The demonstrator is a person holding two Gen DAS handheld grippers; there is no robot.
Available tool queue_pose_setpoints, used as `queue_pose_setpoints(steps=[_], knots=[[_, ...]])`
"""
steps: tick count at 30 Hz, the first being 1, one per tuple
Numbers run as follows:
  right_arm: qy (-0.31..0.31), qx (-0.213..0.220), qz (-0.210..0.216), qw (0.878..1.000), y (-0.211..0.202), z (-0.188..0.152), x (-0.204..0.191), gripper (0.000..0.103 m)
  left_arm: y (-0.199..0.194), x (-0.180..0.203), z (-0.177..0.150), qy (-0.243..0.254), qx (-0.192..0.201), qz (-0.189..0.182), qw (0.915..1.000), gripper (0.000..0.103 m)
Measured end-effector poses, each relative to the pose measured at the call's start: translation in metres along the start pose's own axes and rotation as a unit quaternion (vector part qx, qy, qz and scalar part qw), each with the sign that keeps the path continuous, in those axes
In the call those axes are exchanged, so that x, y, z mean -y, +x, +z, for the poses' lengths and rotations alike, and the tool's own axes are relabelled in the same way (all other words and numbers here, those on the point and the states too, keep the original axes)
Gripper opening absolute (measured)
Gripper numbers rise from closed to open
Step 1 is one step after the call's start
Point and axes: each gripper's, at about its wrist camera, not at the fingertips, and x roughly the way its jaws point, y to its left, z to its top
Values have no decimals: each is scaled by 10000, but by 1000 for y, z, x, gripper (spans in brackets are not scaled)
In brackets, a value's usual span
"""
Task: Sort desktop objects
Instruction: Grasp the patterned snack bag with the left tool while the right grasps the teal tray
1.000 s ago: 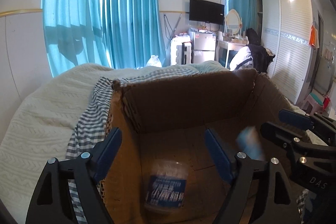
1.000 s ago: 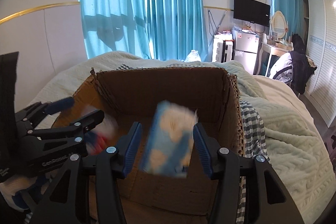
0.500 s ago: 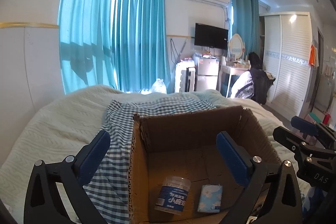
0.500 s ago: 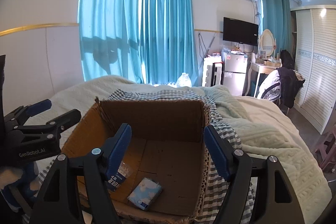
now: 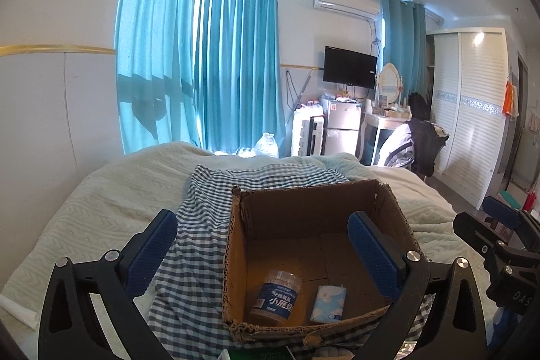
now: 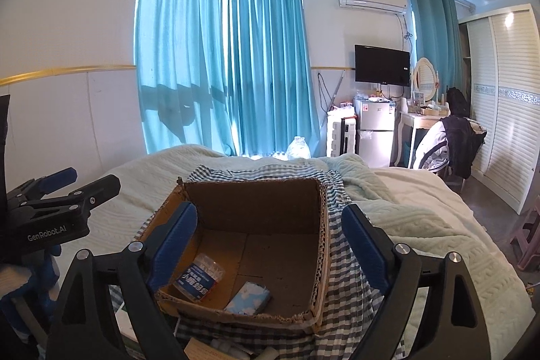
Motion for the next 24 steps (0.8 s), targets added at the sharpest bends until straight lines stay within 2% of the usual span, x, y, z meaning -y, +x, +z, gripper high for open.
queue_pose_setpoints(steps=[9, 18, 24], knots=[[62, -263, -102, 9996, -29, -28, 9, 89, -17, 17, -24, 201, 59, 128, 9997, 103], [23, -627, -162, 9979, -37, -53, 22, 89, -33, 9, -52, -245, -401, 99, 9988, 103], [-297, -1037, -95, 9941, -31, -77, 21, 89, -40, 10, -86, -244, -878, 115, 9958, 103]])
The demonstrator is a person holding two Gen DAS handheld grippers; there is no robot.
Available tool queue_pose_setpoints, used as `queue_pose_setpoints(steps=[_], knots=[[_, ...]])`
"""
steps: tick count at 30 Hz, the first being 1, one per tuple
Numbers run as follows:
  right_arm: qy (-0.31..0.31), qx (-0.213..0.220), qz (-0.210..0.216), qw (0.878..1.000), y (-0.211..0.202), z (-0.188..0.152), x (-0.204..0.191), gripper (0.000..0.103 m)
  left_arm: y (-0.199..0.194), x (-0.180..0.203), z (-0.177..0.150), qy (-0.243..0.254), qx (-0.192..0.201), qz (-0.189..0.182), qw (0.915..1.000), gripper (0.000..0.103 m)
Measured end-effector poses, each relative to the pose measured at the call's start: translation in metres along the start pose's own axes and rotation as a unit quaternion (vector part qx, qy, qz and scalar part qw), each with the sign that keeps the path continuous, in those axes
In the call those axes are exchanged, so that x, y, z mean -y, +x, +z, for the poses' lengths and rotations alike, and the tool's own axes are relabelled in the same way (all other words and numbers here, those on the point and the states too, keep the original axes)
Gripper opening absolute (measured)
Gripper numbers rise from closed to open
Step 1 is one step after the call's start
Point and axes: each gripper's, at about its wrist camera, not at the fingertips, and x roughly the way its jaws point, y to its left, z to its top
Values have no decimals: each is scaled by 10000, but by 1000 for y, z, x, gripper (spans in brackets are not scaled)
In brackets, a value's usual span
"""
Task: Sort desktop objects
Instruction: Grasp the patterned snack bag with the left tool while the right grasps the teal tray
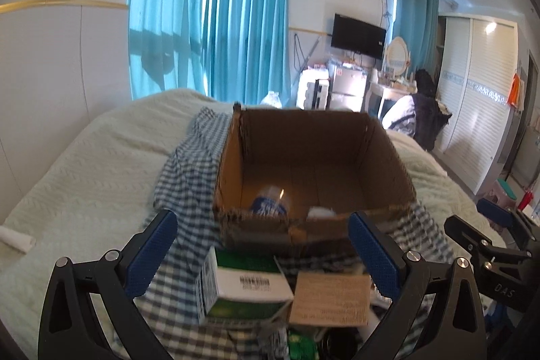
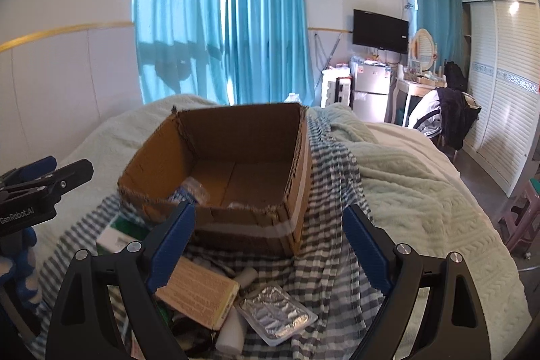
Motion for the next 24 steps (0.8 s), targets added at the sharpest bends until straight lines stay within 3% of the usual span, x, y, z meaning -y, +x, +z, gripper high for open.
queue_pose_setpoints(steps=[6, 15, 20, 24], knots=[[169, -488, -21, 9987, 17, -29, 9, 89, 2, 6, -36, 178, -469, 75, 9987, 103], [-391, -1059, -91, 9936, 34, -52, -3, 89, 8, 9, -96, 362, -1293, 122, 9909, 103], [-587, -1396, -105, 9884, 44, -66, -9, 88, 13, 4, -113, 339, -1575, 80, 9869, 101], [-741, -1705, -144, 9825, 55, -77, -13, 80, 16, 6, -120, 362, -1718, -24, 9845, 99]])
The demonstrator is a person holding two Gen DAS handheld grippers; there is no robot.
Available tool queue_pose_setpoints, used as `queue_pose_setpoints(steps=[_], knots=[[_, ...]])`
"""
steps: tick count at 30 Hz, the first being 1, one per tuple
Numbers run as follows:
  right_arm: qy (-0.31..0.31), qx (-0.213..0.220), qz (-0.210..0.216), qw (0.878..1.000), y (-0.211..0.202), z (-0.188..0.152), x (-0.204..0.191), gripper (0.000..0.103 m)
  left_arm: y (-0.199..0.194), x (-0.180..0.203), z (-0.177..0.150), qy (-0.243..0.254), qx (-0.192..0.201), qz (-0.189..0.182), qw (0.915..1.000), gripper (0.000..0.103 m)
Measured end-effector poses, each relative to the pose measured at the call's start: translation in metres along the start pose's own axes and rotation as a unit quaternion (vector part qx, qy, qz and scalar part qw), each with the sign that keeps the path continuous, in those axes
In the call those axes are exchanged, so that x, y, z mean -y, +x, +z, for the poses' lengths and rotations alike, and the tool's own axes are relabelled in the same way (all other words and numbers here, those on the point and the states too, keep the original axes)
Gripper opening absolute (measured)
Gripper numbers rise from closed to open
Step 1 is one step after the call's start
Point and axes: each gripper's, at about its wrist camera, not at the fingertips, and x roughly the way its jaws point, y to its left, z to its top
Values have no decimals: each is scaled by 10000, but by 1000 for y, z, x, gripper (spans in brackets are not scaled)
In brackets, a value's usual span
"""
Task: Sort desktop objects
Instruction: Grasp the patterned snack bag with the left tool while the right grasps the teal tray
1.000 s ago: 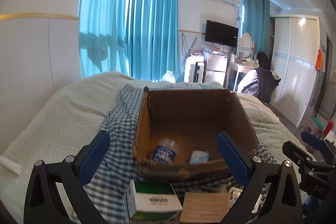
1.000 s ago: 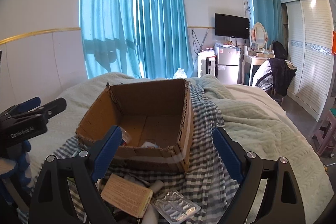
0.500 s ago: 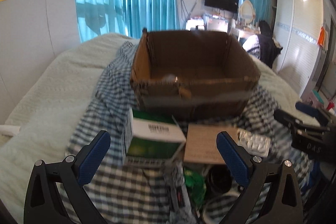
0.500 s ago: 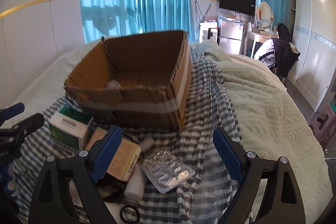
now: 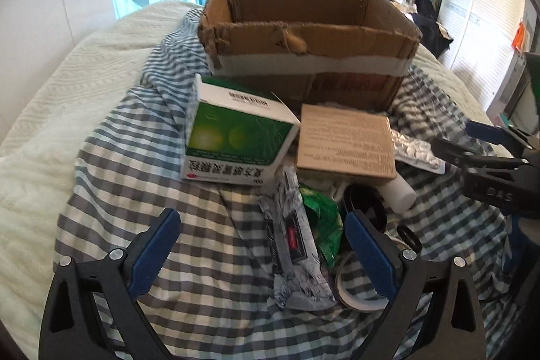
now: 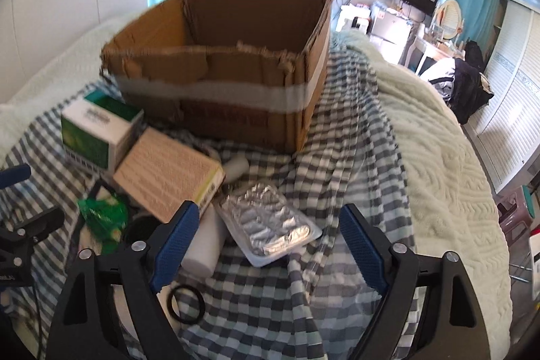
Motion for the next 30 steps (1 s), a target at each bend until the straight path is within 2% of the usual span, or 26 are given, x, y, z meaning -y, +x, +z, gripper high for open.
queue_pose_setpoints(steps=[3, 9, 11, 15, 17, 18, 19, 20, 22, 23, 24, 25, 27, 30], knots=[[-181, -267, -101, 9994, 12, -5, -7, 72, 6, 4, -5, 64, -149, -41, 9999, 96], [-632, -640, -344, 9953, 32, -13, -24, 71, 27, 9, -21, 132, -567, -153, 9982, 87], [-828, -763, -507, 9923, 40, -15, -29, 71, 35, 11, -24, 156, -692, -150, 9974, 75], [-1116, -904, -879, 9857, 57, -17, -37, 70, 48, 8, -28, 112, -885, -235, 9957, 62], [-1152, -920, -984, 9842, 62, -18, -38, 70, 52, 10, -30, 192, -912, -256, 9953, 43], [-1140, -905, -1012, 9842, 64, -17, -37, 70, 54, 11, -30, 235, -910, -287, 9952, 41], [-1117, -884, -1028, 9844, 65, -17, -36, 67, 54, 12, -31, 287, -885, -321, 9951, 36], [-1078, -886, -1065, 9845, 66, -17, -34, 59, 55, 14, -32, 342, -866, -334, 9951, 32], [-958, -876, -1000, 9865, 66, -17, -29, 56, 54, 17, -32, 442, -821, -356, 9950, 26], [-913, -868, -1003, 9869, 66, -16, -28, 50, 53, 17, -33, 469, -802, -361, 9950, 22], [-832, -841, -1004, 9879, 65, -15, -24, 42, 53, 17, -33, 481, -795, -376, 9950, 21], [-755, -815, -960, 9892, 64, -14, -22, 40, 52, 17, -33, 480, -795, -389, 9949, 20], [-562, -752, -820, 9922, 60, -13, -15, 28, 51, 15, -33, 455, -805, -444, 9947, 17], [-311, -688, -594, 9954, 53, -13, -7, 25, 44, 11, -32, 419, -736, -485, 9952, 14]])
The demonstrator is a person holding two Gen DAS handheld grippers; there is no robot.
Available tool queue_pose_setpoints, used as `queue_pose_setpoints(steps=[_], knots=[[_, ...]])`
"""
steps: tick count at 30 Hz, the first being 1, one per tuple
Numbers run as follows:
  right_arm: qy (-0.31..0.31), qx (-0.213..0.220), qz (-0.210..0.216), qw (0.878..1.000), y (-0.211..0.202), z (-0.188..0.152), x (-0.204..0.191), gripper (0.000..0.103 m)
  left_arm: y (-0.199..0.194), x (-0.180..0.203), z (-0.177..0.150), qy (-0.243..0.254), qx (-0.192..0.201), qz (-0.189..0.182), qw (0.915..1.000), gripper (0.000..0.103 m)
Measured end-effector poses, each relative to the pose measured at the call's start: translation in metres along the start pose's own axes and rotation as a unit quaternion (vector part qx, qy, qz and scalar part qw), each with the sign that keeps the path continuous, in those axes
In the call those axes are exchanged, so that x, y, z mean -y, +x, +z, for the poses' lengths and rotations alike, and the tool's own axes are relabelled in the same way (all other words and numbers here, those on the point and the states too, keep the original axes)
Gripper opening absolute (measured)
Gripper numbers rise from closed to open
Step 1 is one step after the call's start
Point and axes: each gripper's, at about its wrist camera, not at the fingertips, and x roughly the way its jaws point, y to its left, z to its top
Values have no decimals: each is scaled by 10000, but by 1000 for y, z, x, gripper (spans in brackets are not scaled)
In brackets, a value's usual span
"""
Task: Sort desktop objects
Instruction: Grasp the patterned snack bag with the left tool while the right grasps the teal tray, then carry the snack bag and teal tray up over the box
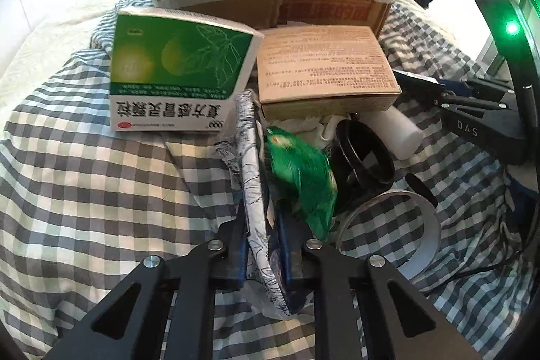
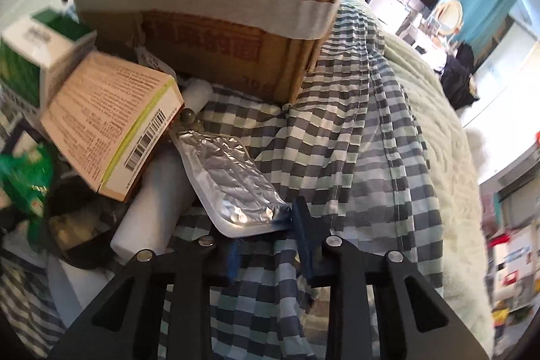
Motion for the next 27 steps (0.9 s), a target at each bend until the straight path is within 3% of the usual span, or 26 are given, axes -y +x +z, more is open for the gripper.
queue_pose_setpoints(steps=[4, 5, 6, 20, 27], knots=[[258, 122, 188, 9994, -10, -1, 8, 21, -13, -5, 1, -30, 180, 54, 9998, 12], [341, 159, 261, 9989, -13, -2, 10, 8, -16, -6, 2, -36, 224, 63, 9997, 11], [439, 180, 359, 9982, -16, -2, 14, 7, -20, -11, 8, -39, 272, 69, 9996, 11], [1018, 680, 850, 9888, -57, -11, 27, 6, -73, -19, 18, 6, 979, 102, 9951, 10], [1242, 1224, 1001, 9796, -91, -10, 30, 6, -101, -8, 38, 7, 1413, 61, 9900, 10]])
